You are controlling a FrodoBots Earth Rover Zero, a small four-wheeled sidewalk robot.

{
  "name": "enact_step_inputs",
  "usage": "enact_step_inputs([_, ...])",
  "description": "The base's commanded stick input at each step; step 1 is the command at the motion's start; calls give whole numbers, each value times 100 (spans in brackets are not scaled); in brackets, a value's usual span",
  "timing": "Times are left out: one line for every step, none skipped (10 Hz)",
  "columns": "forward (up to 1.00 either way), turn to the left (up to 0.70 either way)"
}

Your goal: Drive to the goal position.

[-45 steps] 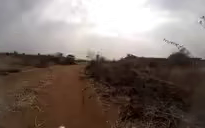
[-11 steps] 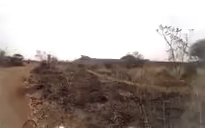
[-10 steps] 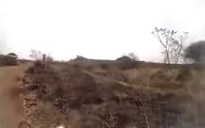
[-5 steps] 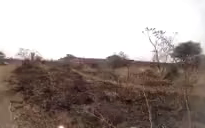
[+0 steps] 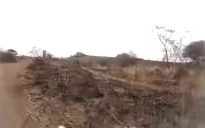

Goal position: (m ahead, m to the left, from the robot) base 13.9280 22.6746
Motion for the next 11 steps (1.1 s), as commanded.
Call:
enact_step_inputs([-50, 0])
enact_step_inputs([-50, 0])
enact_step_inputs([-50, 0])
enact_step_inputs([-50, 0])
enact_step_inputs([-50, 0])
enact_step_inputs([-50, 0])
enact_step_inputs([-50, 0])
enact_step_inputs([-50, 0])
enact_step_inputs([-50, 0])
enact_step_inputs([-50, 0])
enact_step_inputs([-50, 0])
